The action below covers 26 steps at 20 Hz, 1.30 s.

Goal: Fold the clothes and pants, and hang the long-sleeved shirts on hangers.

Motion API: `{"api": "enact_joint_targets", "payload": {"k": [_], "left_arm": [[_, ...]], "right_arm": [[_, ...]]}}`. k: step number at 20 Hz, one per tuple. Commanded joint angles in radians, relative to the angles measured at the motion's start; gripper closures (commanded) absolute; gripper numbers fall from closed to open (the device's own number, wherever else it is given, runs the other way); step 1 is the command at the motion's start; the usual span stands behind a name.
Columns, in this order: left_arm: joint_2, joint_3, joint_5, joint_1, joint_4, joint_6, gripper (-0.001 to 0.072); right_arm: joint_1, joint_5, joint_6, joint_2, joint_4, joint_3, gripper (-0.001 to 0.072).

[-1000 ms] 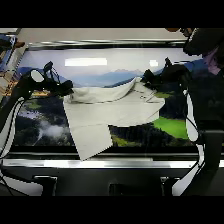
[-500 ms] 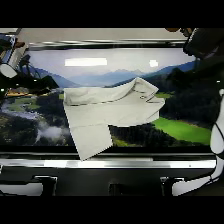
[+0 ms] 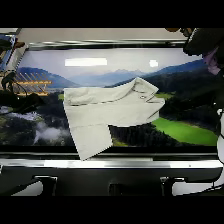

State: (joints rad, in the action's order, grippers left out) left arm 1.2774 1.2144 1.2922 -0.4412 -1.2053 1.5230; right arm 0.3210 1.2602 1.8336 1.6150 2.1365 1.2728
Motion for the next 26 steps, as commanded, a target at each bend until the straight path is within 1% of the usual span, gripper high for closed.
{"api": "enact_joint_targets", "payload": {"k": [1, 3, 7, 8, 9, 11, 12, 15, 18, 20, 22, 26], "left_arm": [[-0.077, -0.138, -0.028, -0.012, 0.013, -0.009, 0.0128], [-0.080, -0.155, -0.029, -0.012, 0.034, -0.009, 0.0128], [-0.080, -0.157, -0.039, -0.012, 0.062, -0.010, 0.0128], [-0.080, -0.157, -0.044, -0.012, 0.061, -0.010, 0.0128], [-0.079, -0.157, -0.049, -0.012, 0.062, -0.010, 0.0127], [-0.076, -0.161, -0.062, -0.012, 0.064, -0.014, 0.0128], [-0.076, -0.171, -0.065, -0.012, 0.077, -0.036, 0.0127], [-0.076, -0.253, -0.106, -0.012, 0.139, -0.109, 0.0127], [-0.076, -0.366, -0.216, -0.010, 0.173, -0.124, 0.0128], [-0.071, -0.421, -0.269, -0.010, 0.230, -0.160, 0.0128], [-0.047, -0.448, -0.274, -0.003, 0.277, -0.193, 0.0128], [0.014, -0.452, -0.298, 0.080, 0.286, -0.208, 0.0128]], "right_arm": [[-0.058, -0.121, 0.029, 0.000, -0.005, -0.087, 0.0231], [-0.067, -0.142, 0.029, 0.013, 0.002, -0.089, 0.0231], [-0.091, -0.129, 0.031, 0.057, 0.019, -0.089, 0.0238], [-0.098, -0.131, 0.038, 0.063, 0.019, -0.089, 0.0319], [-0.106, -0.137, 0.042, 0.064, 0.017, -0.089, 0.0421], [-0.109, -0.145, 0.043, 0.061, 0.026, -0.089, 0.0656], [-0.109, -0.144, 0.044, 0.056, 0.024, -0.089, 0.0676], [-0.109, -0.121, 0.043, 0.022, 0.025, -0.089, 0.0676], [-0.109, -0.065, 0.043, -0.028, 0.025, -0.089, 0.0676], [-0.109, -0.034, 0.036, -0.054, 0.025, -0.089, 0.0676], [-0.109, -0.020, 0.027, -0.071, 0.026, -0.089, 0.0676], [-0.109, -0.010, 0.010, -0.096, 0.027, -0.089, 0.0676]]}}
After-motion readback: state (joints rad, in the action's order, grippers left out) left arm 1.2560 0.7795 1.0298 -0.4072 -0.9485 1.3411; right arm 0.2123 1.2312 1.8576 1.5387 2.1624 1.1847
